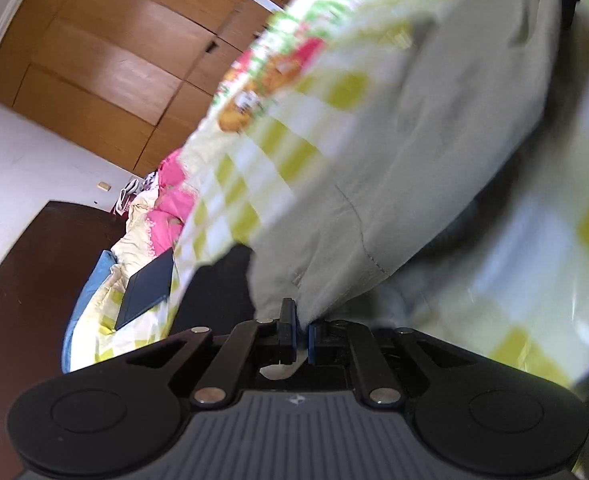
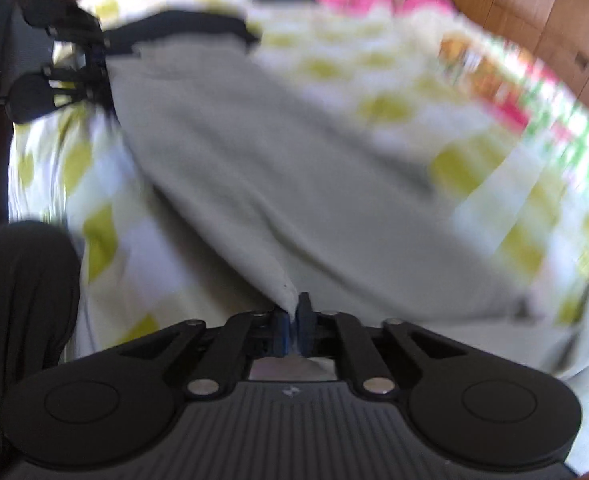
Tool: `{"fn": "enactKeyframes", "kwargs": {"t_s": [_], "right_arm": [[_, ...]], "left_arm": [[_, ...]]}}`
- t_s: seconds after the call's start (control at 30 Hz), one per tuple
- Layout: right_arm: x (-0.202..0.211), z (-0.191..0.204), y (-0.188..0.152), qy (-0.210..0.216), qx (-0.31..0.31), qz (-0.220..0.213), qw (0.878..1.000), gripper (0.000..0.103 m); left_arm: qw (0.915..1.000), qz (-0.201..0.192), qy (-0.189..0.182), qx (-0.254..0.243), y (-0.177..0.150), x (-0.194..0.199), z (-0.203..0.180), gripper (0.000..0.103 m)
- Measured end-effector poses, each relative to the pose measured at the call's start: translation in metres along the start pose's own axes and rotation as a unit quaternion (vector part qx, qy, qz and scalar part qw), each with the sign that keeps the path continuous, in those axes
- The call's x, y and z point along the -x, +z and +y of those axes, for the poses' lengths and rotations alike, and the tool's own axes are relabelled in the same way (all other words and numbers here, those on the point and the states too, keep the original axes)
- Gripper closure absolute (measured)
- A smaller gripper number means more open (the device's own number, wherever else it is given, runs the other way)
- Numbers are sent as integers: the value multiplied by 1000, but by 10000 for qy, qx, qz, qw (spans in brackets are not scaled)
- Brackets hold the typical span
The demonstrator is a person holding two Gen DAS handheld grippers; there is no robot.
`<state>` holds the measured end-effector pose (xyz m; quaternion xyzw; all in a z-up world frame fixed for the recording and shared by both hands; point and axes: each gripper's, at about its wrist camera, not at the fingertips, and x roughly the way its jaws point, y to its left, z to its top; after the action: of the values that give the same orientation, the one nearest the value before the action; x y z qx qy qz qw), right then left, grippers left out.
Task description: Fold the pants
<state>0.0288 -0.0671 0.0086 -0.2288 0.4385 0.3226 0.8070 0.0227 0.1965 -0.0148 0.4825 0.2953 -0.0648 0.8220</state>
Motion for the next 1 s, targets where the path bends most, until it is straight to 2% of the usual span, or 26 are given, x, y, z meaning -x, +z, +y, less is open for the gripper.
{"fn": "enactKeyframes", "kwargs": {"t_s": [0.07, 0.13, 0.17, 0.2, 0.27, 0.37, 0.5, 0.63, 0.7, 0.77, 0.9, 0.93, 1.0], "right_arm": [[-3, 7, -2, -122, 86, -26, 9999, 92], [7, 6, 0, -121, 126, -88, 9998, 81], [16, 2, -1, -98, 48, -157, 9998, 70], [21, -2, -5, -137, -16, -204, 9997, 66], [34, -12, -13, -332, -224, -240, 9989, 65], [51, -33, -33, -472, -829, -228, 9952, 65], [76, -72, -62, -781, -1810, -358, 9797, 65], [87, -125, -81, -1146, -2675, -547, 9552, 63], [83, -152, -80, -1356, -2926, -650, 9443, 62], [75, -182, -75, -1487, -3212, -759, 9322, 62], [50, -241, -61, -1325, -4016, -925, 9014, 61], [44, -251, -56, -1289, -4094, -929, 8984, 61], [32, -264, -42, -1347, -3983, -778, 9040, 60]], "left_arm": [[9998, 84, 72, -170, -3, -3, -8, 77], [9989, 72, 138, -449, -2, 2, -11, 76], [9983, 59, 112, -575, -1, 6, -11, 76], [9981, 25, 79, -613, -1, 10, -11, 76], [9982, 13, 9, -594, 1, 19, -8, 76], [9983, -26, 181, -549, 7, 28, -5, 76], [9990, -64, 208, -394, 21, 38, -1, 76], [9994, -317, -53, -127, 53, 54, 1, 75], [9979, -547, -339, 97, 74, 60, -3, 75], [9924, -805, -858, 371, 99, 61, -12, 75], [9774, -1296, -1524, 686, 146, 49, -46, 75], [9731, -1373, -1681, 769, 156, 45, -56, 75], [9651, -1477, -1986, 859, 170, 38, -69, 75]]}}
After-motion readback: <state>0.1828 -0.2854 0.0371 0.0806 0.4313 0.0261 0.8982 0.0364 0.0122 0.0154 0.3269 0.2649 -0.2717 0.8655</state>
